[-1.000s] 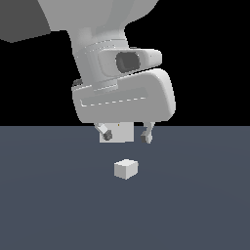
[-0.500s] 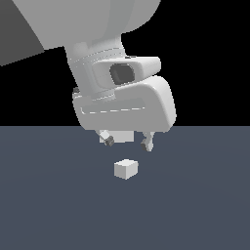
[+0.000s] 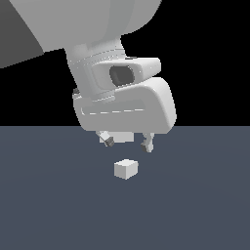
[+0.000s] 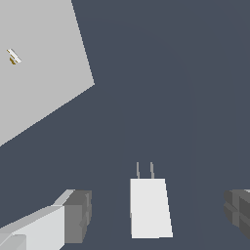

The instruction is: Plug the charger into the wall socket.

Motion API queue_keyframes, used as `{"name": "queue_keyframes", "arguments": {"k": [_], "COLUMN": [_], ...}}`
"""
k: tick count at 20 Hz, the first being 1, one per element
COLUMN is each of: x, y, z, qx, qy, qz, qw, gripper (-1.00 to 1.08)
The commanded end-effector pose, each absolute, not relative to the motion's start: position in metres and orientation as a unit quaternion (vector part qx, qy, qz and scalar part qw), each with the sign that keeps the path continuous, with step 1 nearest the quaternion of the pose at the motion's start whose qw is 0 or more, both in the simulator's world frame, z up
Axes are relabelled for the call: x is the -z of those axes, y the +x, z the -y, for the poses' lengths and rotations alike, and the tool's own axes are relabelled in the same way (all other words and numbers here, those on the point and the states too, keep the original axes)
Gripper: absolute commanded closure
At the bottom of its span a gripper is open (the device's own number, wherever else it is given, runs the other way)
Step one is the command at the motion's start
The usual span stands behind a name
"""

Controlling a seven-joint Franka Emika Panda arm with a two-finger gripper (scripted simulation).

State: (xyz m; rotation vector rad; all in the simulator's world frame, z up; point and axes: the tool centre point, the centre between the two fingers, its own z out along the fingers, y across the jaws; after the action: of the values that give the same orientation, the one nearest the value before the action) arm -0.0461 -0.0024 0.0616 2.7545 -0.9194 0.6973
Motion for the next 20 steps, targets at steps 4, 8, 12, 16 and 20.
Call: {"name": "queue_keyframes", "arguments": {"k": [4,8,12,16,20], "x": [-0.052,-0.036,-0.020,-0.012,-0.011], "y": [-0.047,-0.047,-0.047,-0.047,-0.047], "z": [0.002,0.002,0.003,0.002,0.002], "qx": [-0.232,-0.232,-0.231,-0.231,-0.231], "qy": [0.920,0.920,0.920,0.920,0.920], "qz": [0.307,0.307,0.307,0.307,0.307], "qw": [0.077,0.077,0.077,0.077,0.077], "gripper": [-0.92,-0.92,-0.92,-0.92,1.08]}}
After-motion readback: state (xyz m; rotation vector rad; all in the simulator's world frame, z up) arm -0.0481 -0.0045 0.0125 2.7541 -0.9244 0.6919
